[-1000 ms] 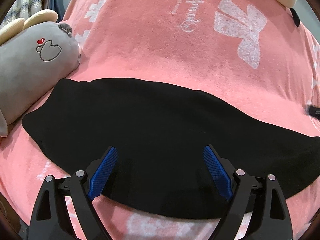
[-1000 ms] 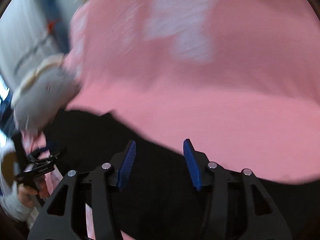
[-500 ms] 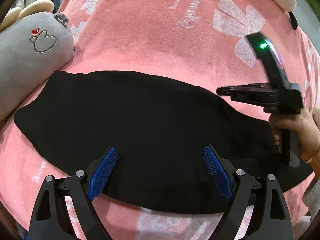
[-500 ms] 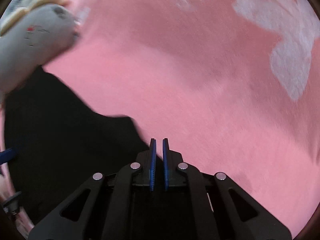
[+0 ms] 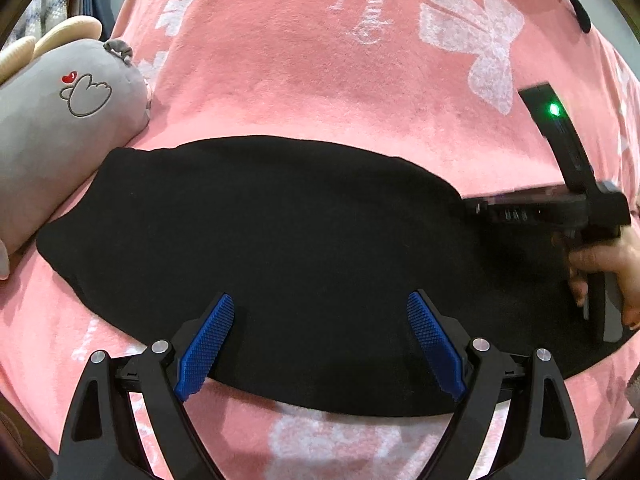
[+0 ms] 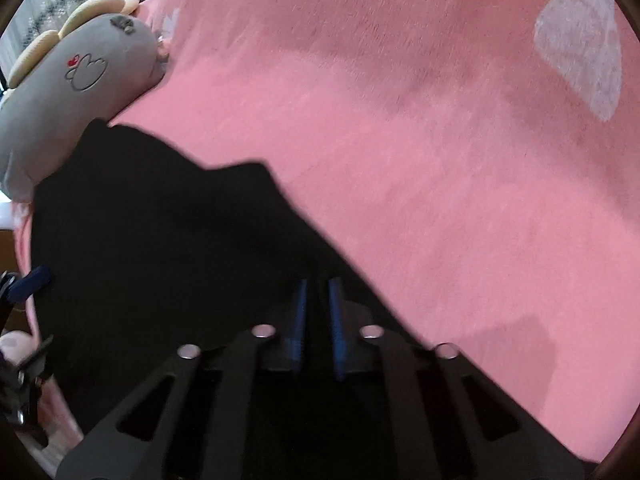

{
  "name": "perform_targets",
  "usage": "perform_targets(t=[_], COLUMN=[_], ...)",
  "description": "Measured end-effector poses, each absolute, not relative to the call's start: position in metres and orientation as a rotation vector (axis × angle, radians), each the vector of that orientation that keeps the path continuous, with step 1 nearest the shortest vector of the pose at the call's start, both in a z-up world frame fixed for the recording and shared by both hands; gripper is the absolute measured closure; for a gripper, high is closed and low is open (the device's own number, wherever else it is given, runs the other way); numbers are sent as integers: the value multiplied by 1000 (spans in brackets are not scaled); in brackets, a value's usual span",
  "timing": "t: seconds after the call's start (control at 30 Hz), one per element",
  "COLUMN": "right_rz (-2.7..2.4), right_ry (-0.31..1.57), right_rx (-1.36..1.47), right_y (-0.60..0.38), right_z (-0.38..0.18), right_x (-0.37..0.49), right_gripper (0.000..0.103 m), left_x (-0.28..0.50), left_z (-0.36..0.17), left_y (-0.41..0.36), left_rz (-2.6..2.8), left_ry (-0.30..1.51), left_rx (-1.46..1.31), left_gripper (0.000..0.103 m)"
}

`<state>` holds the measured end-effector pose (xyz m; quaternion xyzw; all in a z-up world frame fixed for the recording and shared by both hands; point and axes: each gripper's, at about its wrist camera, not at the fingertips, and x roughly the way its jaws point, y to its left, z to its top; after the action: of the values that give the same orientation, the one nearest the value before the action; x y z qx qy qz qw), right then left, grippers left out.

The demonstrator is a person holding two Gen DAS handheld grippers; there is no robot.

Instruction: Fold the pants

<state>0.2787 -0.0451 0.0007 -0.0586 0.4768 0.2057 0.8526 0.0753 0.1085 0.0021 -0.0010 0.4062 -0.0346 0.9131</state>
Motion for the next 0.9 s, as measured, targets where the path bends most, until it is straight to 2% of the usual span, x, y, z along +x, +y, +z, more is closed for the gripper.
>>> perform_targets(t=[0.13, 0.27, 0.33, 0.37, 0.4, 0.53, 0.6, 0.77, 0.9], right_rz=[393, 346, 311, 279, 247, 50, -71, -425, -481], right_ry=[978, 863, 804, 769, 741, 703, 702, 732, 716], right_rx=[-172, 13, 55, 55, 49, 46, 77, 209, 366], right_y=[-45, -78, -104, -122, -134, -218, -263, -407, -469], right_z=[-6, 38, 64, 77, 85, 107, 108, 91, 74], right_x=[290, 270, 242, 221, 206, 118, 83, -15, -52], right_gripper=[97, 92, 74, 55, 41, 37, 32, 31, 31], left_x=[81, 81, 81, 81, 81, 78, 76, 68, 68], left_z=[1, -1, -2, -1, 0, 0, 3, 8, 10], left_y=[105, 106, 106, 105, 104, 101, 99, 88, 81], left_rz=[-70, -67, -64, -63, -64, -65, -65, -76, -103], left_ry=[836, 845, 848, 847, 845, 843, 837, 803, 786], left_rx=[4, 7, 12, 14, 16, 20, 22, 38, 6], left_gripper=[17, 17, 17, 17, 17, 17, 17, 17, 17])
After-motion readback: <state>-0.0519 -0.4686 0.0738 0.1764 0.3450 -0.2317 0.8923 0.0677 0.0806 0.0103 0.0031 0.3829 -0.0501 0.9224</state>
